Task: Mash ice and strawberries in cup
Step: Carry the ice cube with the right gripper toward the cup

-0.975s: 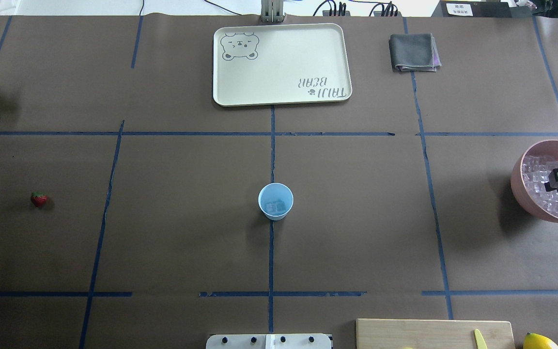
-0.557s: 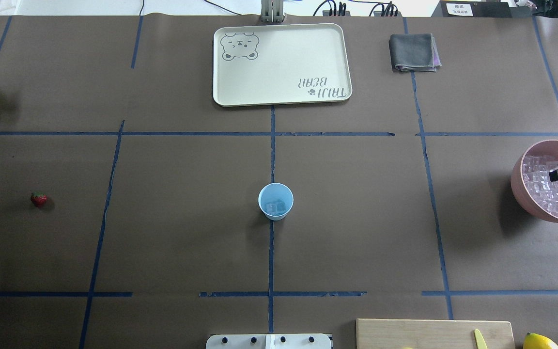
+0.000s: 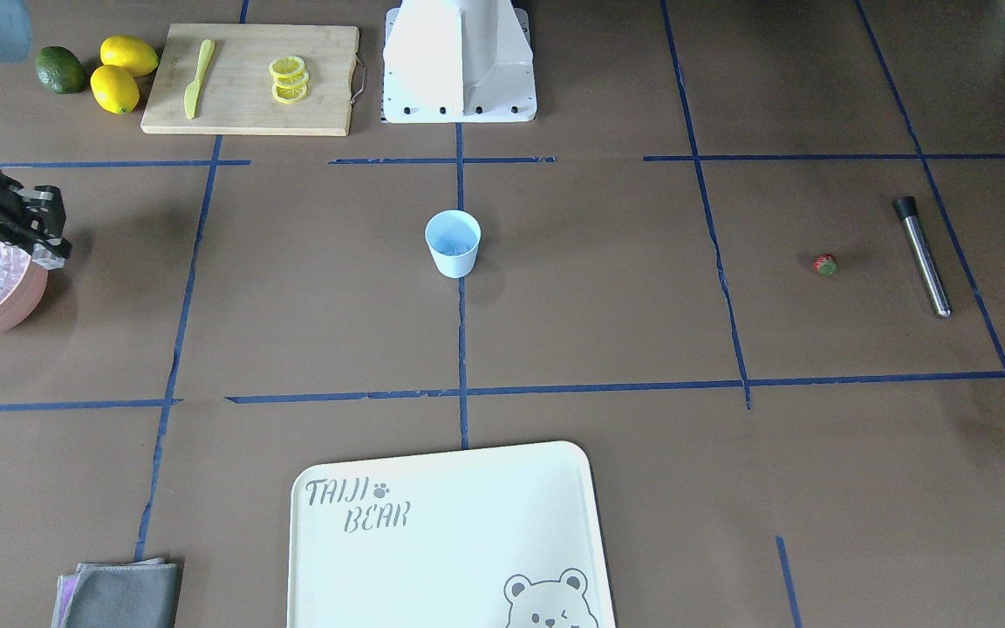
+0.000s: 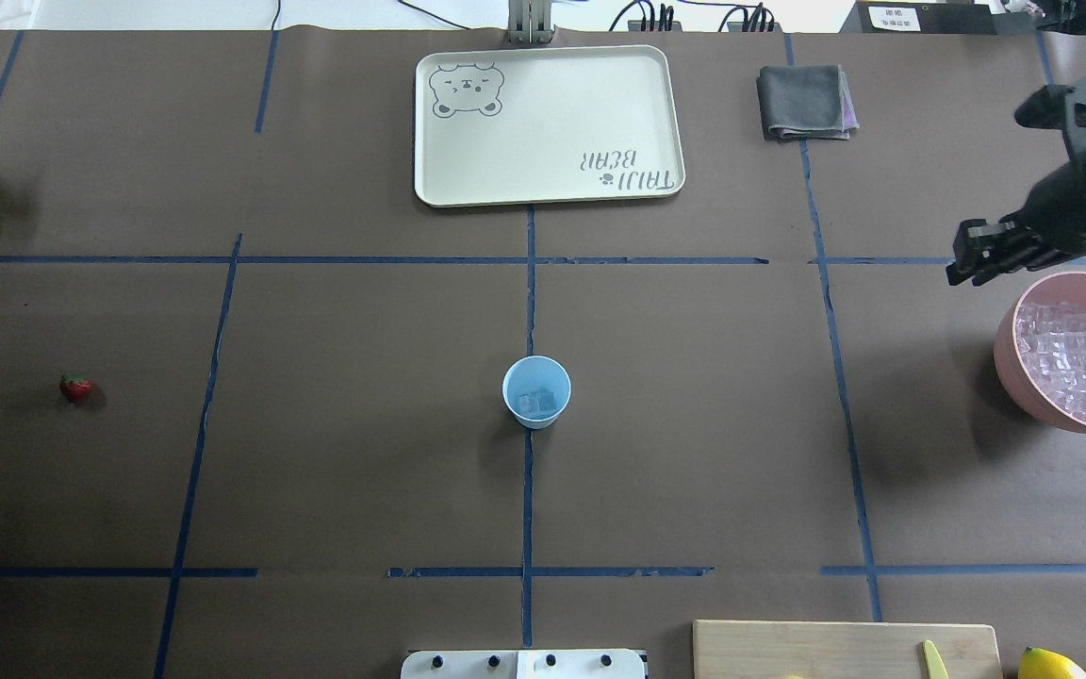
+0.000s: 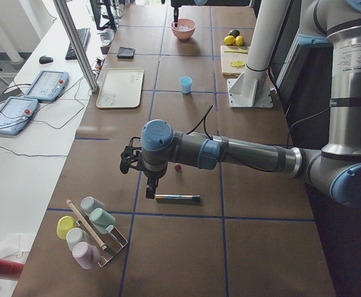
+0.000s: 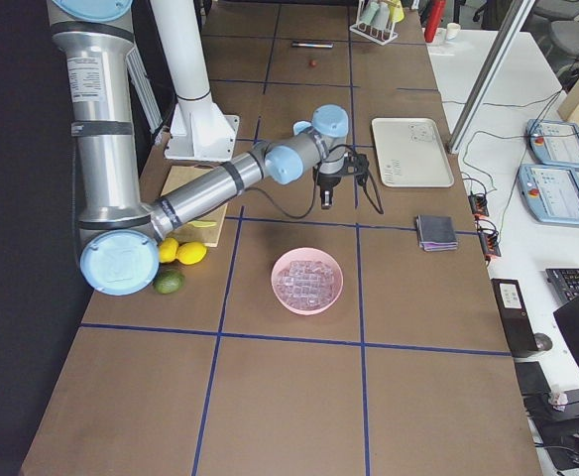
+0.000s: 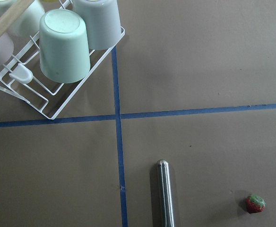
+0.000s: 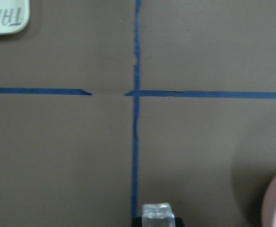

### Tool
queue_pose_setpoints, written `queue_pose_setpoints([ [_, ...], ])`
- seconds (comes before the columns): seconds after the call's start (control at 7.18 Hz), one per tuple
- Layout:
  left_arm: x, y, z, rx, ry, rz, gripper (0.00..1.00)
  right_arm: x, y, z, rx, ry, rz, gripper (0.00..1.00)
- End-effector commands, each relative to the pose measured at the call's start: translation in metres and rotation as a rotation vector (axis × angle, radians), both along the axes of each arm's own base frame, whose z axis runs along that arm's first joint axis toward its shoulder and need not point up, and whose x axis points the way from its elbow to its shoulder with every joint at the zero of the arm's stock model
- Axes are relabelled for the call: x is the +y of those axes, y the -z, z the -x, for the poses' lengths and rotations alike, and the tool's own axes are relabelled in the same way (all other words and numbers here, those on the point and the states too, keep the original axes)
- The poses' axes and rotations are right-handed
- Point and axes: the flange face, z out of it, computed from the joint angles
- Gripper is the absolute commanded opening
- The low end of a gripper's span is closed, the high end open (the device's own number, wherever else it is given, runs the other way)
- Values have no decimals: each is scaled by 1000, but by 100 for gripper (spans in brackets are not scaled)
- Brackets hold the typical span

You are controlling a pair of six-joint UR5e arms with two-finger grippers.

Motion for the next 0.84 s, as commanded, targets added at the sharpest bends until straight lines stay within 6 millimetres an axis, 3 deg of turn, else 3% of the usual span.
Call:
queue_pose_setpoints([
  [0.0,0,-3,0,0,0,5,100,26,113,117,13,17,24,0],
  [0.14,-1,-4,-1,0,-2,7,100,55,143,172,19,5,11,0],
  [0.28,-1,-8,-1,0,-3,13,100,69,166,209,20,-19,3,0],
  [0.42,-1,-9,-1,0,-3,15,100,84,183,241,17,-15,6,0],
  [0.7,-1,-11,-1,-1,-3,19,100,102,200,283,27,15,-14,2],
])
